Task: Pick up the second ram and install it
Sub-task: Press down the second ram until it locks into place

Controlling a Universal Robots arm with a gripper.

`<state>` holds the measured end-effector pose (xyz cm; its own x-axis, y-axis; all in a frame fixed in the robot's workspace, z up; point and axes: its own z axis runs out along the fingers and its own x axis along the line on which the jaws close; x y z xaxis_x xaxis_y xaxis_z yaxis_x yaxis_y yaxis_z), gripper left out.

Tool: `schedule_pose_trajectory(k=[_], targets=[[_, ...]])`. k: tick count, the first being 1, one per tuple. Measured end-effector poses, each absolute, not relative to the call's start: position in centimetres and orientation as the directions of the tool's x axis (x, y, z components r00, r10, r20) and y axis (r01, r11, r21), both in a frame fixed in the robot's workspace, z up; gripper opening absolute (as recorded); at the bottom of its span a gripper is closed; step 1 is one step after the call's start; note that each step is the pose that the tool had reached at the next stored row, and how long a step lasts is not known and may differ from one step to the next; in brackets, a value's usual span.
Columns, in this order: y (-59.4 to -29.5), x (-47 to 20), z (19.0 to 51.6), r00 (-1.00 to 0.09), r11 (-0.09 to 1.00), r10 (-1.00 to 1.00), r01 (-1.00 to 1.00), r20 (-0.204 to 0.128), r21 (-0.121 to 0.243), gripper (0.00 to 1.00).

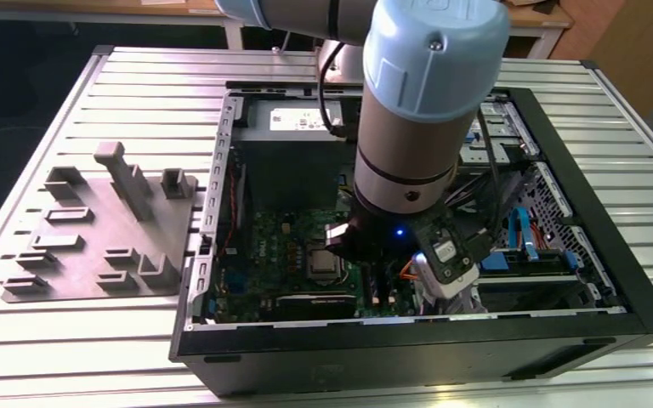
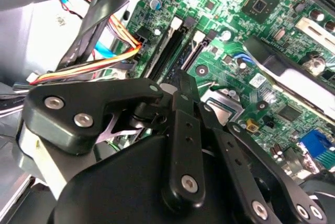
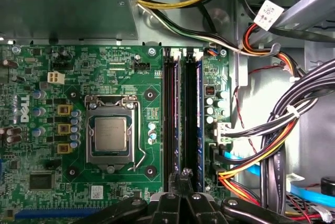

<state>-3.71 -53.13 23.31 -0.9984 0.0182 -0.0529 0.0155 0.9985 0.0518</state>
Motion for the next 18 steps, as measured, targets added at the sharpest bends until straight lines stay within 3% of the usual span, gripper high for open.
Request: schedule_pose_trajectory(k=[18], targets=[[-51.1,-3.7,24.0,-0.998,0.999,0.018,0.015,-0.053,0.052,0.10]])
